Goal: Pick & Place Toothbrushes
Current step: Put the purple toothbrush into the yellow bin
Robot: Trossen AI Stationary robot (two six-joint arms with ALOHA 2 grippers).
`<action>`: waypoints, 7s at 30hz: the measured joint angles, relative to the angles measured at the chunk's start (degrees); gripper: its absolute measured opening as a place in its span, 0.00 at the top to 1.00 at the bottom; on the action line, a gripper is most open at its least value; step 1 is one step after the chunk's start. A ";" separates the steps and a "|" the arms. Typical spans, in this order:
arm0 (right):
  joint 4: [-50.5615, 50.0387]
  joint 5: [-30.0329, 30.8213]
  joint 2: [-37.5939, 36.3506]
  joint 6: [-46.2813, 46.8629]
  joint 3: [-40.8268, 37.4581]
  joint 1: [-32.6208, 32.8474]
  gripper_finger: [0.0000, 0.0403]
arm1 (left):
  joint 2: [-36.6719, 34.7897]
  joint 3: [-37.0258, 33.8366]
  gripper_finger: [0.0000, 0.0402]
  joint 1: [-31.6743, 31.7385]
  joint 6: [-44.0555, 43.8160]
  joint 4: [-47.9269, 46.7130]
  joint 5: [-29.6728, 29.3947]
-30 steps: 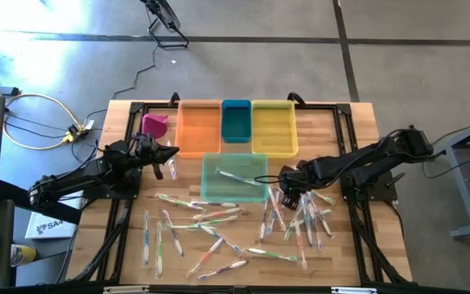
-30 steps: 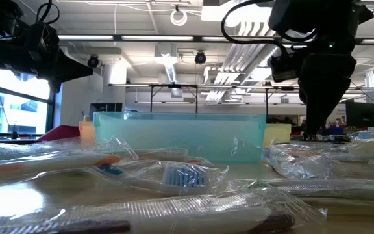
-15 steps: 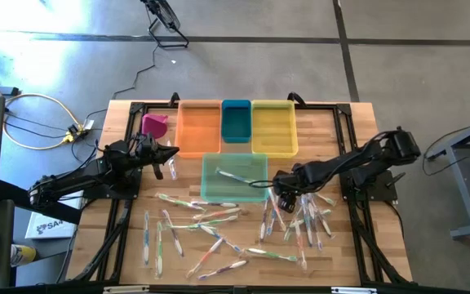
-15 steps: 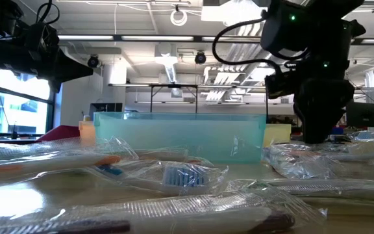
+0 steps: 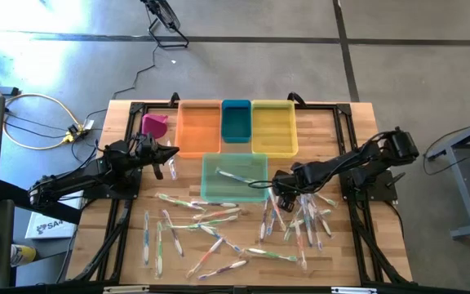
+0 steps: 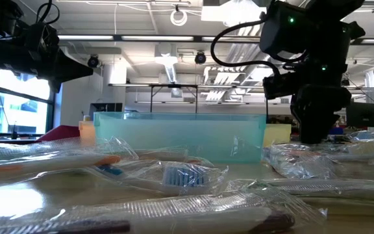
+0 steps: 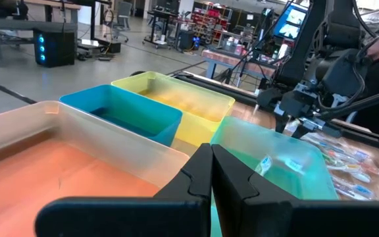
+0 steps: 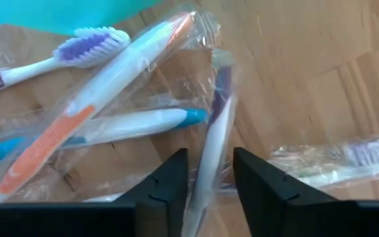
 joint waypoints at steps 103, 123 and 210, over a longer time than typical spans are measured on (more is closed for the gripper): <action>36.85 10.34 1.87 -17.08 5.09 -41.17 0.95 | -0.01 0.00 1.00 0.01 0.22 -0.04 -0.02; 31.08 4.41 1.86 -14.88 5.09 -43.76 0.93 | 0.00 0.00 1.00 0.01 0.22 -0.04 -0.02; 35.67 7.91 -5.40 -19.86 5.09 -9.68 0.99 | 0.00 0.00 1.00 -0.01 0.20 -0.06 0.02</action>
